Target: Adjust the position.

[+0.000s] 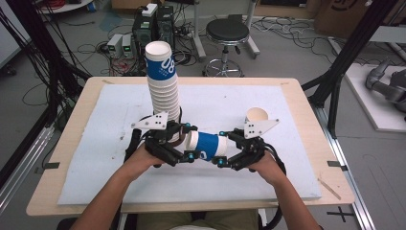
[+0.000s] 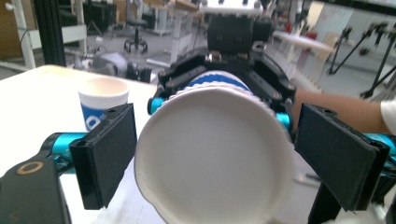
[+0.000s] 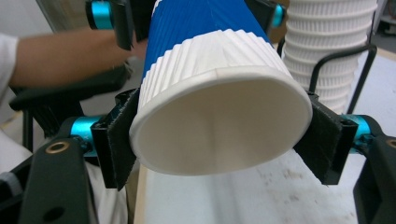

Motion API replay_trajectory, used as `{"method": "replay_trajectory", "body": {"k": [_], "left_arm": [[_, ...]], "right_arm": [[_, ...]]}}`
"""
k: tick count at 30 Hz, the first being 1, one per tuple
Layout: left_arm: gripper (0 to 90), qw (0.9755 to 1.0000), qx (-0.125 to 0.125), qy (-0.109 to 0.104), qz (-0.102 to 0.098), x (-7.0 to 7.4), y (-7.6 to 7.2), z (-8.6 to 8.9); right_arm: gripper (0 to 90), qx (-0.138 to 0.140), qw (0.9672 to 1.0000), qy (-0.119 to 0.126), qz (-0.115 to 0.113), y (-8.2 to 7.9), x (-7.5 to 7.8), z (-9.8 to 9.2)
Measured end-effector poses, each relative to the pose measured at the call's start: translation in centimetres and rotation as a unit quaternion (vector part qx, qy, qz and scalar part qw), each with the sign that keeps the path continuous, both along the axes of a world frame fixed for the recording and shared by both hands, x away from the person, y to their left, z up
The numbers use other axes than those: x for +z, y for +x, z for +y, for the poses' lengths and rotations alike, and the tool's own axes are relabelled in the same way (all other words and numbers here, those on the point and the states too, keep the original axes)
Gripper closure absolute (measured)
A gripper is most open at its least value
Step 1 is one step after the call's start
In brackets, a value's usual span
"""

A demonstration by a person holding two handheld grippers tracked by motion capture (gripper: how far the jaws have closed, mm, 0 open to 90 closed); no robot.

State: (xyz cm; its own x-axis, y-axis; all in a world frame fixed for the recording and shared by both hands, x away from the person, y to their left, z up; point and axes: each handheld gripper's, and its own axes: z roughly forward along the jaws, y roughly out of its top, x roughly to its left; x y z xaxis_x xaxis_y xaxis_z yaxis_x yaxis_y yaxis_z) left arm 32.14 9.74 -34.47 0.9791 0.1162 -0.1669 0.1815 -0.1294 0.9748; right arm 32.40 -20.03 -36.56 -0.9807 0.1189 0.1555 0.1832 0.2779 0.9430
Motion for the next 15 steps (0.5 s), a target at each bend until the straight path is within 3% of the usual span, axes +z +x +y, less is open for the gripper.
{"method": "replay_trajectory", "body": {"k": [9, 15], "left_arm": [[13.3, 0.9980, 0.006, 0.059, -0.023, 0.3, -0.5, 1.0], [13.4, 0.9960, 0.003, 0.084, -0.030, 0.3, -0.7, 0.8]], "right_arm": [[23.6, -0.001, 0.9988, -0.048, -0.009, 0.4, 1.2, -0.2], [23.6, 0.016, 0.9939, -0.107, -0.021, 0.6, 2.8, 0.2]]}}
